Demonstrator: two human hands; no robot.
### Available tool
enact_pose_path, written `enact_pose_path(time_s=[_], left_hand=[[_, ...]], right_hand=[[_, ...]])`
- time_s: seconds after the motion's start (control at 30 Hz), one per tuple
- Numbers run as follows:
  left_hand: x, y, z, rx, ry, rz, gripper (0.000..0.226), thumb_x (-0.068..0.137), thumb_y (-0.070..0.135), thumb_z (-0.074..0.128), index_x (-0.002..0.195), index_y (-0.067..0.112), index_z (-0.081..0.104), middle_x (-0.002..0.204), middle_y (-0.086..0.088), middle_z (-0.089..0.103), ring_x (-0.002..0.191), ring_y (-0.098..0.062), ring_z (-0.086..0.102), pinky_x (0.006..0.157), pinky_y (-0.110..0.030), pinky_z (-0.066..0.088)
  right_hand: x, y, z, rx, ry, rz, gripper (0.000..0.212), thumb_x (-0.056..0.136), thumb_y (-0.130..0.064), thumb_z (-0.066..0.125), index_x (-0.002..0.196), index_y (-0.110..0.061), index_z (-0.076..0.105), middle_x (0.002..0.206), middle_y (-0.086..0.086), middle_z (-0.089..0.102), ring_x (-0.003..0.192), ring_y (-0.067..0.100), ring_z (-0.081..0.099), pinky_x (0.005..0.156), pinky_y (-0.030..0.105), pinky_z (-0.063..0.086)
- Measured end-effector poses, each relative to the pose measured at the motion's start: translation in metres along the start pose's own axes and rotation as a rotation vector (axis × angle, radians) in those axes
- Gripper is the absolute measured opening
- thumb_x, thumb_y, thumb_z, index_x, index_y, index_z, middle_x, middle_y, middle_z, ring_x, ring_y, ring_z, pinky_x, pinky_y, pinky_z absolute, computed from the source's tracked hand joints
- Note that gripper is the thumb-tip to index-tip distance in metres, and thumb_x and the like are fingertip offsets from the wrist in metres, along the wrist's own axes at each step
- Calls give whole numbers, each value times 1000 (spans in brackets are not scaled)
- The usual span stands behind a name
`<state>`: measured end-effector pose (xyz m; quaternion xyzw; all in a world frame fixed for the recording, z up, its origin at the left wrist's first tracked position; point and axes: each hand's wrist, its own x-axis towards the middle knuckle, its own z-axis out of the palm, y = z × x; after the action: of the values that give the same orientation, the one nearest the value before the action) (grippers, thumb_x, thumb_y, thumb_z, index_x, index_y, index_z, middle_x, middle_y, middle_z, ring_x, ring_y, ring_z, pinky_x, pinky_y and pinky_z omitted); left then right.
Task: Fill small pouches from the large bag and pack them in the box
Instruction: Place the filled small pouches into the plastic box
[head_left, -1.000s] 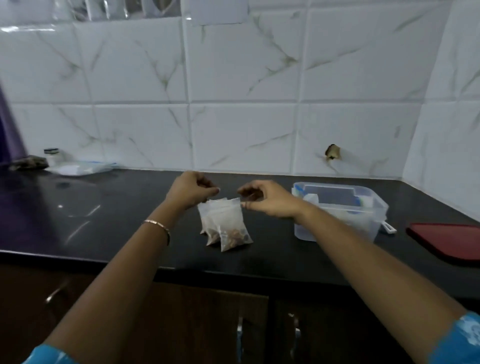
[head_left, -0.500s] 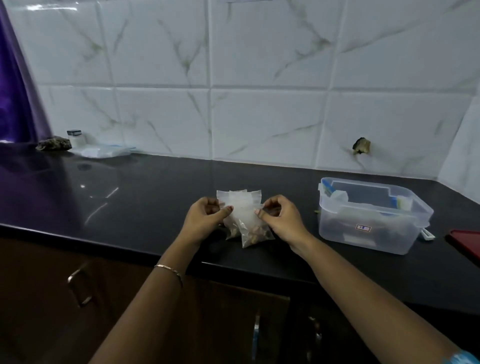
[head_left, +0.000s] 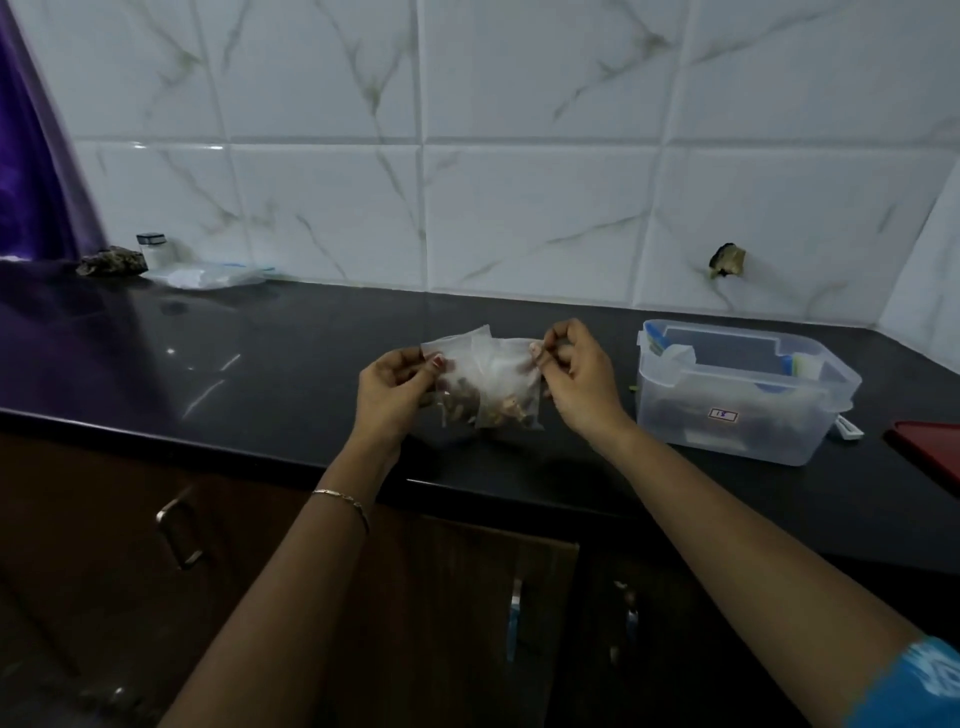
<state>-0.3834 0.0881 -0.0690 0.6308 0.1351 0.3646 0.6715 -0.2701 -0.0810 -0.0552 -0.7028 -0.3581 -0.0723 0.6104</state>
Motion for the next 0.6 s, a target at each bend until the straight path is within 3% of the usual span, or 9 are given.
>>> enact_pose_path(time_s=[0.1,0.17,0.33,0.43,0.5,0.6], left_hand=[[-2,8,6,-53,21,41,15,88,10,68,102,7,63,95,-11,72,80,-16,68,65,-25,57],[-2,20,16,-74,-2,59,9,89,10,67,95,12,61,91,-8,71,76,-15,67,64,-27,56],[0,56,64,-96,-168,74,7,94,9,61,94,13,54,88,-3,70,70,-16,69,64,-31,59],[0,72,104,-62,-309,73,6,96,9,56,94,13,52,88,-3,71,69,-15,69,66,-29,59],[1,78,132,-13,-384,86,8,97,9,55,92,14,51,90,-5,71,66,-13,68,64,-27,57],[7,79,167,110,-481,140,10,97,10,55,90,15,51,98,-10,74,77,-23,68,71,-29,54]], right_hand=[[7,-22,-13,-30,30,-86,27,97,-3,50,87,-27,44,84,6,68,76,14,68,65,46,58],[13,-40,-28,-49,72,-120,28,97,-2,48,89,-28,43,89,11,68,79,24,69,66,51,57],[30,-71,-93,-83,221,-156,32,96,3,46,87,-28,42,92,16,70,75,22,69,63,46,56],[34,-78,-140,-121,319,-131,31,95,3,50,86,-26,45,90,13,71,75,17,68,58,32,58],[36,-76,-171,-176,343,-114,24,95,1,50,91,-23,50,88,10,71,75,17,68,58,28,56],[37,-67,-209,-269,298,-51,22,96,-1,50,106,-19,58,97,13,70,79,25,68,61,29,56]])
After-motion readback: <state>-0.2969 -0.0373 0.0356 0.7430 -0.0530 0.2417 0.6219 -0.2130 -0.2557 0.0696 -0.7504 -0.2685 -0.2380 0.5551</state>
